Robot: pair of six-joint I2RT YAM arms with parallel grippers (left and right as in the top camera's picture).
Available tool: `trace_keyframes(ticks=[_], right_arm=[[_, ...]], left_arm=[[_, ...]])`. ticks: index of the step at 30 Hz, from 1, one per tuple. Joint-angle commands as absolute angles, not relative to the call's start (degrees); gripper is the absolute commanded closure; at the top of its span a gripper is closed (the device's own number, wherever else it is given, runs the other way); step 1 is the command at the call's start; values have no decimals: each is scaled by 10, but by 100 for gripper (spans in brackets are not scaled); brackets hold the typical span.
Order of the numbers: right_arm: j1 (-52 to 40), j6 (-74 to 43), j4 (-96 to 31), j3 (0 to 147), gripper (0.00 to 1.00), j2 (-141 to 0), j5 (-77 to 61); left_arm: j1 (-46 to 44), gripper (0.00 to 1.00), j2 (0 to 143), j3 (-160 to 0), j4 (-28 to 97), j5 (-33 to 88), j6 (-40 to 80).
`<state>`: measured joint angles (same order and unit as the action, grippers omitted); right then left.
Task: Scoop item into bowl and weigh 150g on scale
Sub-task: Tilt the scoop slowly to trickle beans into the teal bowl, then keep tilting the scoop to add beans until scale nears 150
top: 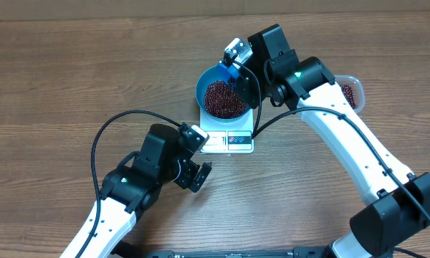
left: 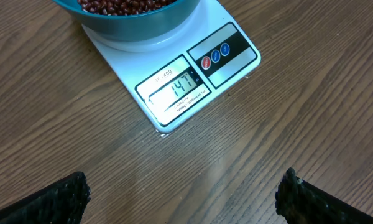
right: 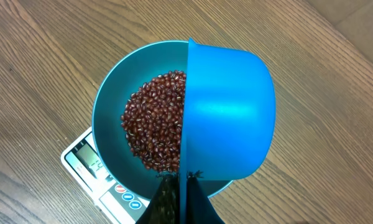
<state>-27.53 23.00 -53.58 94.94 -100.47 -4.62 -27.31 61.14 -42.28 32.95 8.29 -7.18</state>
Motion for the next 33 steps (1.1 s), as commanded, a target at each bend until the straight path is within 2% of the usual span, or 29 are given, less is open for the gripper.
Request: trace_keyframes(ticks=[1, 33], right_arm=[[-277, 242, -530, 968, 96, -986, -45], [-277, 278, -527, 968, 96, -986, -46]], left_arm=[[-274, 0, 614, -421, 328, 79, -62], [-274, 1, 614, -421, 328, 79, -62]])
